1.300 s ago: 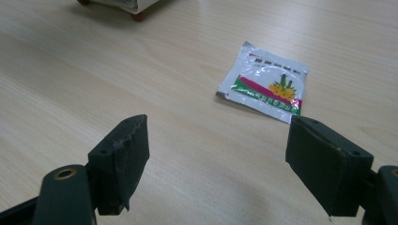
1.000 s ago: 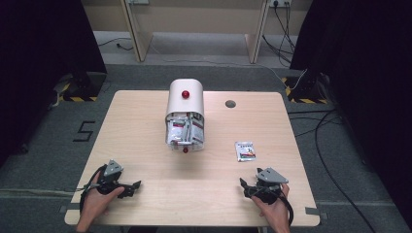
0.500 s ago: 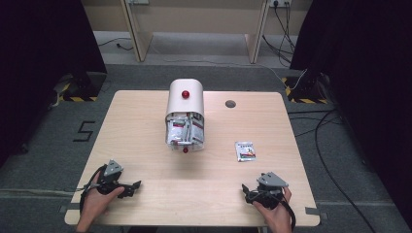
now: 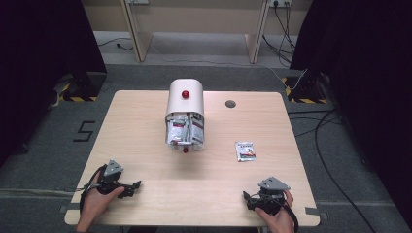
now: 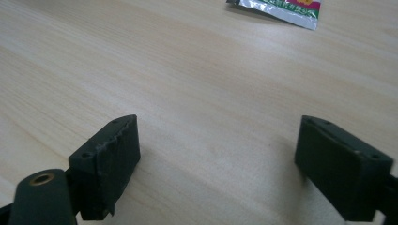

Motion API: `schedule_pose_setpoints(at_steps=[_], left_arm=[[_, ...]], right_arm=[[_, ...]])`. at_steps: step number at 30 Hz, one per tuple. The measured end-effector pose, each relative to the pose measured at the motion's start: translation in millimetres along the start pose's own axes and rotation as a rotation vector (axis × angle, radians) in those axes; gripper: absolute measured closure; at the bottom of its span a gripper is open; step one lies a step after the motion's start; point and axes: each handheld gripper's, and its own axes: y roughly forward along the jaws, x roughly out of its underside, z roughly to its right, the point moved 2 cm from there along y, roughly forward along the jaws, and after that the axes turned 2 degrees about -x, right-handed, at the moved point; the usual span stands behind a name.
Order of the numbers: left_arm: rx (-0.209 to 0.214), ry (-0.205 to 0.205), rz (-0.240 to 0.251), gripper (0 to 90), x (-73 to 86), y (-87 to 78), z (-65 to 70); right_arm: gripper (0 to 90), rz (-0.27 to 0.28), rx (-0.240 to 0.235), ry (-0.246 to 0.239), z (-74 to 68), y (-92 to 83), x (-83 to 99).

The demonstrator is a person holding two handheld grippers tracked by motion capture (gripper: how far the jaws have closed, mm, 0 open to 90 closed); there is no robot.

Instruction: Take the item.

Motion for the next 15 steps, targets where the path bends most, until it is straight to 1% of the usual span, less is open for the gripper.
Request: schedule_pose_setpoints(at_steps=[9,15], left_arm=[[0.000,0.000,0.000,0.0,0.0,0.0,0.1],[0.000,-0.001,0.000,0.0,0.0,0.0,0.1]], right_arm=[[14.4,0.084,0.002,-0.006,-2.3,-6.4,15.0],[14.4,0.107,0.001,-0.003,-4.4,-9.7,21.0]])
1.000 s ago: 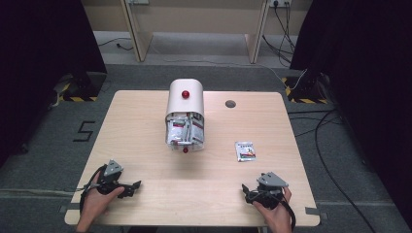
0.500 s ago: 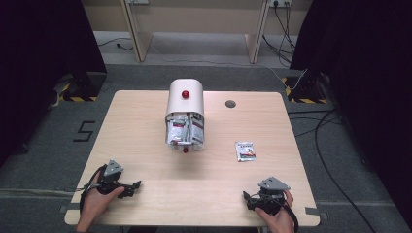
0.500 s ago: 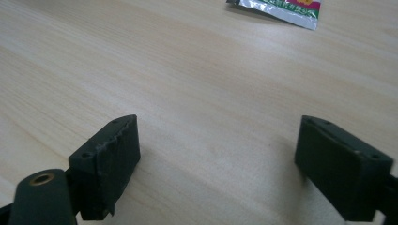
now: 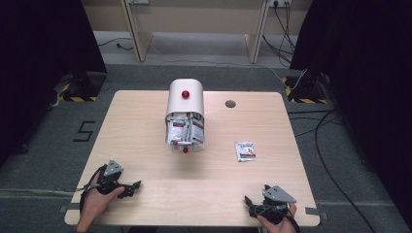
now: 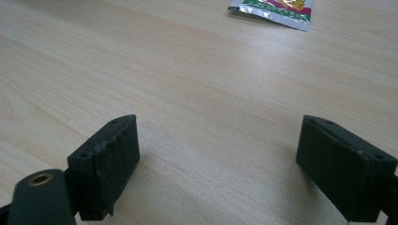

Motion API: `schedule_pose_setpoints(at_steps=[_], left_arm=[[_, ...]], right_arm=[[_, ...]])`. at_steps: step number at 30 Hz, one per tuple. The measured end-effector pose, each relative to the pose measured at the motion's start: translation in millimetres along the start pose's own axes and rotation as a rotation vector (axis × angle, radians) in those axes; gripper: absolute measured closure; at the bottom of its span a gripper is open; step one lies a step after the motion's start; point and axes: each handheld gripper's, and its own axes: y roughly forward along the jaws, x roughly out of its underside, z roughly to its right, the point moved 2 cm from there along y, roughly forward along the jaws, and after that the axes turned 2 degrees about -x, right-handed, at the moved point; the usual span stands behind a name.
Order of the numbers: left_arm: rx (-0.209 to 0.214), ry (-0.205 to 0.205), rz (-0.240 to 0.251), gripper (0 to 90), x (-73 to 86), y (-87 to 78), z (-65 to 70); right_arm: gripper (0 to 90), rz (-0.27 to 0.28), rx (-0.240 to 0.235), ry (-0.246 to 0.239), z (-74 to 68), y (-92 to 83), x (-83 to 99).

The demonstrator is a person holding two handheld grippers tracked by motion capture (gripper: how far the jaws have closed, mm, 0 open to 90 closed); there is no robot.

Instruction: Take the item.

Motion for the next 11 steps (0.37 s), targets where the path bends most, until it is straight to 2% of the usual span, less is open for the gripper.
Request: schedule_pose_setpoints(at_steps=[11], left_arm=[[0.000,0.000,0.000,0.0,0.0,0.0,0.0]], right_arm=[[14.4,0.012,-0.005,-0.007,0.8,-0.1,1.0]])
